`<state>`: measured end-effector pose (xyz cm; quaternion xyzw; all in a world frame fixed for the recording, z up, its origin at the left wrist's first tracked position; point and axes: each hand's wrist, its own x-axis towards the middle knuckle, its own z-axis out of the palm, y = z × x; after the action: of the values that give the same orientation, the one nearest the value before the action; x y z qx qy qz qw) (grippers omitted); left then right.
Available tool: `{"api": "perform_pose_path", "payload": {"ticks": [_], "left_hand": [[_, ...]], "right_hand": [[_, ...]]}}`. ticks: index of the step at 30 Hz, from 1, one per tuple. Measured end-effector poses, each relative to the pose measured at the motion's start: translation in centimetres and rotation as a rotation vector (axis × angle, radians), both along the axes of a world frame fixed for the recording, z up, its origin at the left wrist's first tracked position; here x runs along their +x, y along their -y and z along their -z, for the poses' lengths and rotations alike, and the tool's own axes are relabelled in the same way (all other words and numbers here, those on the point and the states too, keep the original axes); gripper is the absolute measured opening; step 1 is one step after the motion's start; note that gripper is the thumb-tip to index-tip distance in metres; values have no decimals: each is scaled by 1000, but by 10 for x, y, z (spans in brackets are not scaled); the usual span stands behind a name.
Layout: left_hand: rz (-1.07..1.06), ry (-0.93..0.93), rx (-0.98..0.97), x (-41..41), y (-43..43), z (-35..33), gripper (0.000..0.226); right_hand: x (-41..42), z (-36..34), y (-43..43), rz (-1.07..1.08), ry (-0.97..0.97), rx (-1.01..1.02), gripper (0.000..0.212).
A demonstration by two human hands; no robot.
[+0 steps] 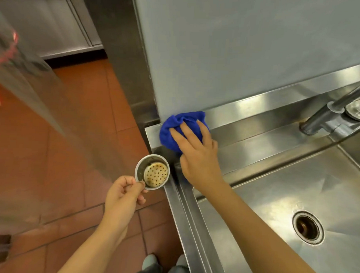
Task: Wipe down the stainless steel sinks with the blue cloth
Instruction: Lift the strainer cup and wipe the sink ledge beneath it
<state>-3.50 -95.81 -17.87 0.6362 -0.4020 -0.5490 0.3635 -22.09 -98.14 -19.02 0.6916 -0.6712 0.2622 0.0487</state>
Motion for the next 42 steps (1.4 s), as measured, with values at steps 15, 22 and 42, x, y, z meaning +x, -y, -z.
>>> {"api": "perform_pose_path", "payload": {"ticks": [15, 22, 42], "left_hand": [[-129, 12, -12, 45, -4, -2, 20], [-134, 7, -6, 52, -9, -1, 17], [-143, 13, 5, 47, -13, 1, 17]], "right_hand": [[43, 7, -2, -85, -52, -111, 56], [-3, 29, -7, -270, -381, -162, 60], [-42, 48, -9, -493, -626, 182, 94]]}}
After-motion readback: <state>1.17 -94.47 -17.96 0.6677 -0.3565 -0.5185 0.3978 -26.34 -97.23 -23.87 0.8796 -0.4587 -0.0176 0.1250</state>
